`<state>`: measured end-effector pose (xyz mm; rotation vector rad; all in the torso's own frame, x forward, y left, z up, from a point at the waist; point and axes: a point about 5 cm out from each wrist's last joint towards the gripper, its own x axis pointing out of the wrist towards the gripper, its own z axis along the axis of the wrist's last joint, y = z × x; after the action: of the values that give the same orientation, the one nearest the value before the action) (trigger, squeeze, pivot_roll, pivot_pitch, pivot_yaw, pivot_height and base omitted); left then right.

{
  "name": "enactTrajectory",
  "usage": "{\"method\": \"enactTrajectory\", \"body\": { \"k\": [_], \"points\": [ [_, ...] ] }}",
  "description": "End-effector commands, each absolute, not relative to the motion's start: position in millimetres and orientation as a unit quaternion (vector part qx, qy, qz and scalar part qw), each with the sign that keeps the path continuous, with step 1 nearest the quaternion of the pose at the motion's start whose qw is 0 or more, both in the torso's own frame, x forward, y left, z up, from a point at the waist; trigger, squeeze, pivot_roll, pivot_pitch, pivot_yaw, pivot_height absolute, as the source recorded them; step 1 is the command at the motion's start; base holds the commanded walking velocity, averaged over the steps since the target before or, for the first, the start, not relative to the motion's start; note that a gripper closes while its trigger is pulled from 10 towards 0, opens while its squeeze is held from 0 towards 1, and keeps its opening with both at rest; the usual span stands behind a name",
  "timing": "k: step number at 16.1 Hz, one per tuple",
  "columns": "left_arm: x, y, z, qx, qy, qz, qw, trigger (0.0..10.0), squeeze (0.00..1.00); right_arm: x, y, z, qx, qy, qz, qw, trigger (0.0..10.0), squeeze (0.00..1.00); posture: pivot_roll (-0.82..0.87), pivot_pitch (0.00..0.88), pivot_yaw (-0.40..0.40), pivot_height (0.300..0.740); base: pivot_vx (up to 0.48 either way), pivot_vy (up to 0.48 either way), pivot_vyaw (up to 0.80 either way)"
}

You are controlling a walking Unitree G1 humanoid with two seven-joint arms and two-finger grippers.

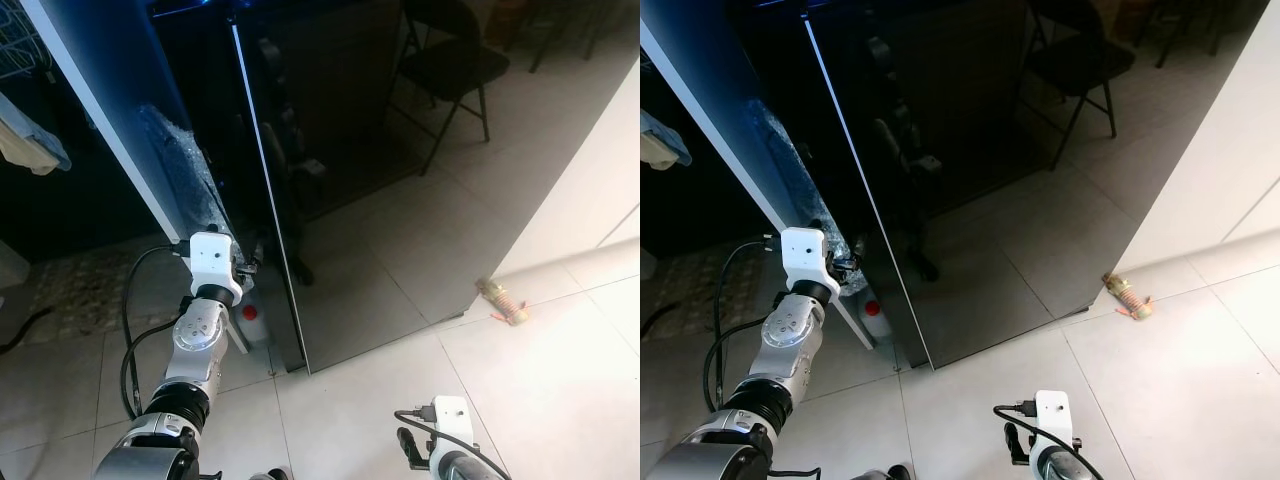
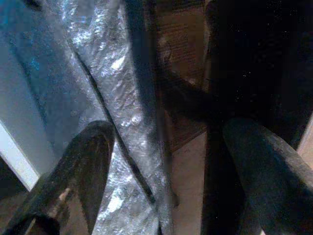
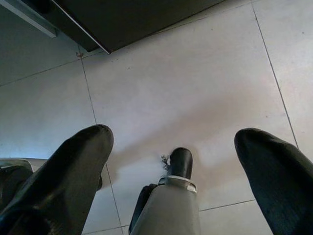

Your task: Restocking fridge

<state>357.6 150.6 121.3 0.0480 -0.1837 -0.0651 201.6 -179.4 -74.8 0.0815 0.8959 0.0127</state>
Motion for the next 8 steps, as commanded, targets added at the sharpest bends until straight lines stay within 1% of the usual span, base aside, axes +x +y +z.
{"method": "enactTrajectory", "body": {
  "k": [1, 3, 8],
  "points": [
    [378, 162, 151, 0.047, -0.104, 0.001, 0.994, 10.0, 0.0, 195, -179, -79, 0.042, 0.447, 0.007, 0.894, 10.0, 0.0, -0.03, 0.107, 0.045, 0.74, 0.0, 0.0, 0.0],
    [384, 169, 160, 0.051, -0.104, 0.015, 0.993, 10.0, 0.0, 194, -179, -79, 0.043, 0.45, 0.007, 0.892, 10.0, 0.0, -0.03, 0.103, 0.04, 0.74, 0.0, 0.0, 0.0],
    [383, 168, 160, 0.049, -0.105, 0.016, 0.993, 10.0, 0.0, 196, -178, -79, 0.042, 0.449, 0.011, 0.892, 10.0, 0.0, -0.04, 0.117, 0.034, 0.74, 0.0, 0.0, 0.0]
  ]
}}
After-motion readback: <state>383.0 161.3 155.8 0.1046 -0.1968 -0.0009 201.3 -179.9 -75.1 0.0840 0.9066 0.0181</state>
